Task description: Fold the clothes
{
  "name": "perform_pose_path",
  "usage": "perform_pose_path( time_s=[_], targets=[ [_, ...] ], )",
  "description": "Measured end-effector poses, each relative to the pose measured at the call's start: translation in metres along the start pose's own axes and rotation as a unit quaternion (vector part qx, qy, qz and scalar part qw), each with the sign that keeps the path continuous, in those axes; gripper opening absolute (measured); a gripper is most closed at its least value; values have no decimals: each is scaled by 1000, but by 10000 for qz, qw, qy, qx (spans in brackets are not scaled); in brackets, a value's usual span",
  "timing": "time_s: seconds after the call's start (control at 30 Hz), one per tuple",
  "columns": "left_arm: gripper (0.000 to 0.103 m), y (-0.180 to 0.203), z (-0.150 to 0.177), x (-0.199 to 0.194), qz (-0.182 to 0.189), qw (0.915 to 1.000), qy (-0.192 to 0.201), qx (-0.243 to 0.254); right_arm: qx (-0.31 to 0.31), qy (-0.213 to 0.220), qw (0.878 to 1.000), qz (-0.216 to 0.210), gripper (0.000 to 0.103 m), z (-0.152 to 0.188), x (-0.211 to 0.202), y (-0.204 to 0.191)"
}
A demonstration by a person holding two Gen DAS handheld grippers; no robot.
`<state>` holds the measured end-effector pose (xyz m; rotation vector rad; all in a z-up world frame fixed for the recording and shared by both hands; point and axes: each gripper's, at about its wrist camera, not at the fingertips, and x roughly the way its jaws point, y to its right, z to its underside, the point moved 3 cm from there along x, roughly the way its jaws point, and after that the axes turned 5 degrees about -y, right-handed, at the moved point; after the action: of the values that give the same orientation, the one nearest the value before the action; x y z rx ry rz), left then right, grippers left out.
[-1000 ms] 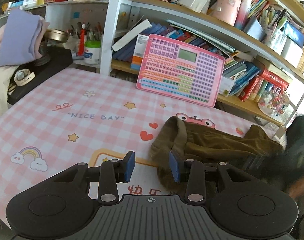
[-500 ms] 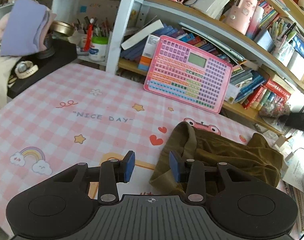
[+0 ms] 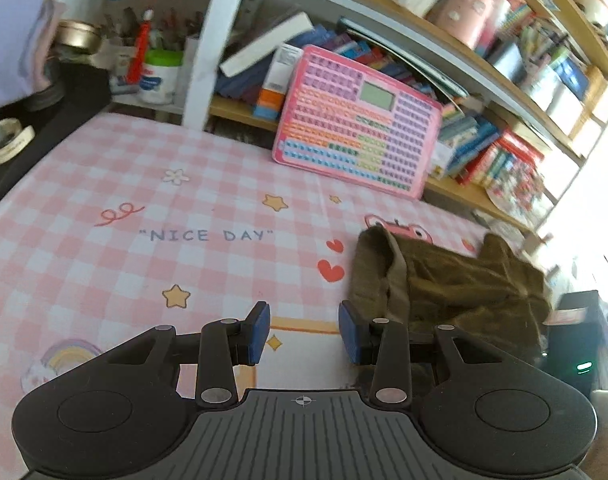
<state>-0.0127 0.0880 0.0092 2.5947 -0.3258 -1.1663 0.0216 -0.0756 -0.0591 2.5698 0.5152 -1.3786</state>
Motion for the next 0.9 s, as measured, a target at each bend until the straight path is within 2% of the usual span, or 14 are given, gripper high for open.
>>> perform_pose_path(
  time_s=[0.03, 0.1, 0.2, 0.3, 0.37, 0.43, 0.63, 0.77, 0.87, 0.9],
  targets=[
    [38, -2, -3, 1, 67, 9999, -13, 88, 80, 143, 9998, 65, 15, 0, -8, 1],
    [38, -7, -8, 3, 227, 9995, -39, 229, -140, 345, 9993, -7, 13, 3, -35, -11],
    [38, -6, -15, 17, 605, 9972, -238, 372, -943, 2, 9940, -549, 13, 20, -51, -41],
    [34, 5, -16, 40, 1055, 9915, -546, 538, -336, -432, 9934, -1008, 21, 34, -38, -45],
    [34, 18, -14, 55, 1320, 9861, -749, 677, -69, -325, 9950, -941, 34, 38, -45, -40],
    [34, 25, -12, 69, 1370, 9841, -871, 723, 149, -243, 9960, -850, 41, 42, -54, -31],
    [36, 41, -13, 107, 1310, 9818, -1019, 922, 1014, -258, 9921, -686, 43, 61, -71, 0],
    [37, 50, -14, 127, 1290, 9796, -1157, 1017, 1183, -236, 9915, -497, 44, 71, -86, 1],
    [32, 51, -12, 137, 1209, 9801, -1220, 993, 1231, -164, 9915, -379, 45, 70, -91, 3],
    [17, 50, -12, 135, 1248, 9803, -1184, 974, 1270, -134, 9912, -353, 45, 70, -92, 5]
  ],
)
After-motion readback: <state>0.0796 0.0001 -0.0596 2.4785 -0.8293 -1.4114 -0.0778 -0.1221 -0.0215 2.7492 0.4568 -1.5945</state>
